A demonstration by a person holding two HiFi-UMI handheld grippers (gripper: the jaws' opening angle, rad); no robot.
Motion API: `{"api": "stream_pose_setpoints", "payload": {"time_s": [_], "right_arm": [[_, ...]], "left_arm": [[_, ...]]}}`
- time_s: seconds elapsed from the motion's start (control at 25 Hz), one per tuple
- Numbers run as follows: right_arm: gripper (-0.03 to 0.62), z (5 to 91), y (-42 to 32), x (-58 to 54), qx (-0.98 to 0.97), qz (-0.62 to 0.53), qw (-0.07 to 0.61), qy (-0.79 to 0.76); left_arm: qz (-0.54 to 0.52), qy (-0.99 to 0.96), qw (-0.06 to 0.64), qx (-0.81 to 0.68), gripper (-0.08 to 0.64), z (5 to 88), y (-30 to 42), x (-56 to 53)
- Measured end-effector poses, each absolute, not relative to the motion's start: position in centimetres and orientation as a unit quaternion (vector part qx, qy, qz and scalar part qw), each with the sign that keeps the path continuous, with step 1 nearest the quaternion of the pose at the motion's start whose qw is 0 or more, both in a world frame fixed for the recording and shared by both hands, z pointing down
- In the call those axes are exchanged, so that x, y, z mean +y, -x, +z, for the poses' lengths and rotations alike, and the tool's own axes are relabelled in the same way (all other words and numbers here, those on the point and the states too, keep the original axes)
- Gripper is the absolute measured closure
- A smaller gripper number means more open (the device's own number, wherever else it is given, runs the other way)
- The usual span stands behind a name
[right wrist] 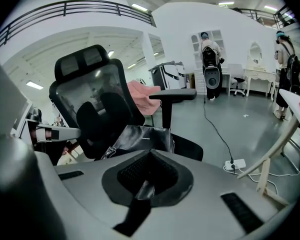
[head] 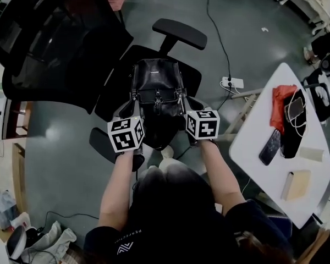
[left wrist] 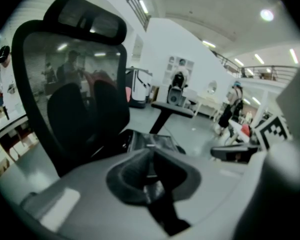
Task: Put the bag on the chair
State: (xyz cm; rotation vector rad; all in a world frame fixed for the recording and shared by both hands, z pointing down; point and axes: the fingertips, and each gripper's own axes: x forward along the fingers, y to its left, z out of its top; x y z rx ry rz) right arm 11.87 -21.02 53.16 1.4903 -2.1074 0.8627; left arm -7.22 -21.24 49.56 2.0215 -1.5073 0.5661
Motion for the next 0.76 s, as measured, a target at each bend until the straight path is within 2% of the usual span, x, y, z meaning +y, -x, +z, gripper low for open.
{"api": "stream_pose_setpoints", "payload": {"time_s": [0.76], "right_arm": [[0.595, 54.5, -10.9, -21.4, -0.765, 0.324, 0.211, -0.515]], "left_arm": [[0.201, -0.741, 0.287, -0.573, 0.525, 50.1, 7.7, -20.5]]}}
